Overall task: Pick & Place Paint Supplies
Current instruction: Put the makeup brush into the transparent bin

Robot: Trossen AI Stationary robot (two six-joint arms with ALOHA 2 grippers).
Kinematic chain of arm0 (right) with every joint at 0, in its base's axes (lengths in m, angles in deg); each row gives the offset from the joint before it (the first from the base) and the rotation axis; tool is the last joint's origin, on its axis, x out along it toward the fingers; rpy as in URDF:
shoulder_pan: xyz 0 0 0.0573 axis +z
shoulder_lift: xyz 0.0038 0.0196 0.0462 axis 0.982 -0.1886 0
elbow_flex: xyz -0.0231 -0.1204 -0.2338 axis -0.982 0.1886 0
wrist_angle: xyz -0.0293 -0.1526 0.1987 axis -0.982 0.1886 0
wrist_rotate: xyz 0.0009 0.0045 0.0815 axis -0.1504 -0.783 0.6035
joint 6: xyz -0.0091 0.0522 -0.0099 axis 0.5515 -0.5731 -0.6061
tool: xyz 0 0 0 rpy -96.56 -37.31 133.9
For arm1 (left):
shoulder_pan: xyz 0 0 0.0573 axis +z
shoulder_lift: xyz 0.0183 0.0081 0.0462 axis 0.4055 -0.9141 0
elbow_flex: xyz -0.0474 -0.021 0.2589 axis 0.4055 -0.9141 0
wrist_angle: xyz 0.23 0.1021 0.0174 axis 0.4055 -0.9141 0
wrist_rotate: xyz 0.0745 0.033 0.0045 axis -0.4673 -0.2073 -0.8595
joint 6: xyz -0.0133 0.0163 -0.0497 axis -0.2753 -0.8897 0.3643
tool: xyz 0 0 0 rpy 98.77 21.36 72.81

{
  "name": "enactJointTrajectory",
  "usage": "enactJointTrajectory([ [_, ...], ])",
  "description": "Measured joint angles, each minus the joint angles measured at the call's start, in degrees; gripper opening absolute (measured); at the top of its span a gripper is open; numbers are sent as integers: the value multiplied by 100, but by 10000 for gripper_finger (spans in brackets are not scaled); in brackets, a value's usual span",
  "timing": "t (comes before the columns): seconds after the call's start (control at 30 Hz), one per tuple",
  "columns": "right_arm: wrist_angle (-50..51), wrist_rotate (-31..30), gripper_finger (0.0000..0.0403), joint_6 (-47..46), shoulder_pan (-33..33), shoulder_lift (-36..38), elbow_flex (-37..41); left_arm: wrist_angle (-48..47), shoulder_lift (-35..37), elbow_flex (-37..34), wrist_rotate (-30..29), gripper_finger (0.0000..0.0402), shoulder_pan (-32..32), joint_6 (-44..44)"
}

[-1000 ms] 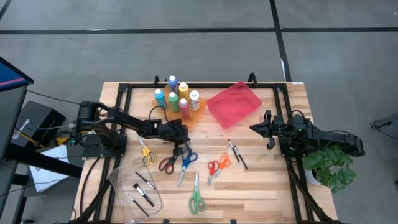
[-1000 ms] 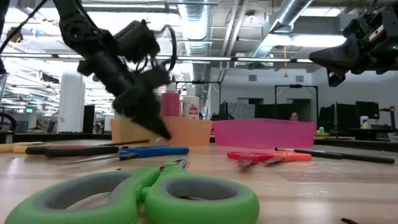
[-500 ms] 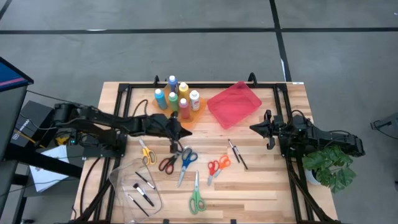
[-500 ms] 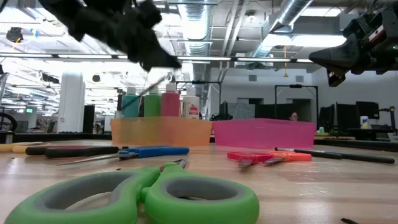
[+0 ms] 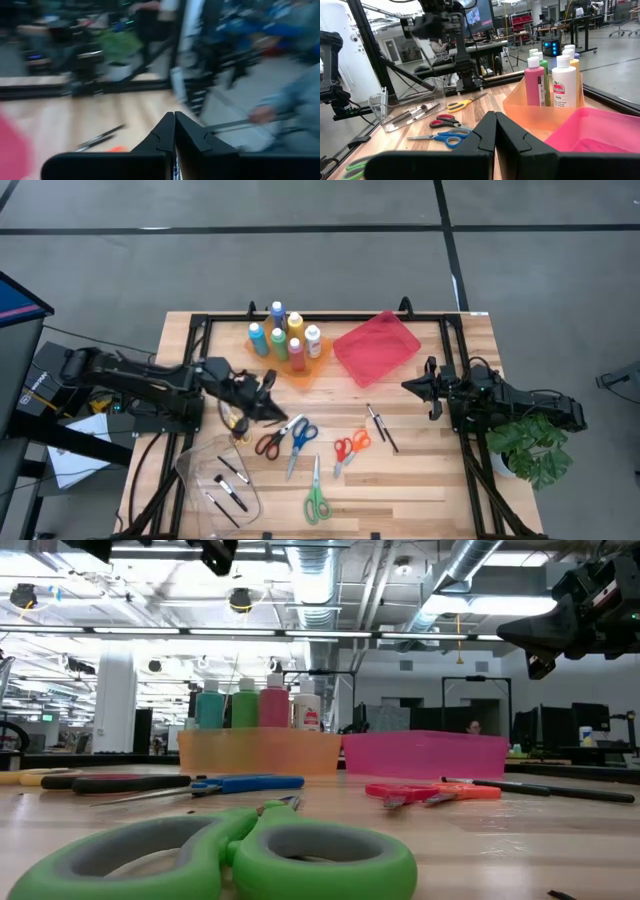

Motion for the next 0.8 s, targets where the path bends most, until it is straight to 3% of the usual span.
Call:
enactJointTrajectory([
  [0.37, 2, 0, 0, 0, 0, -1, 0, -428, 461, 2, 1727, 0, -604, 784],
  [0.57, 2, 0, 0, 0, 0, -1, 0, -977, 356, 2, 1668, 0, -1492, 766],
  [0.8, 2, 0, 0, 0, 0, -1, 0, -1833, 363, 2, 317, 0, -2709, 263],
])
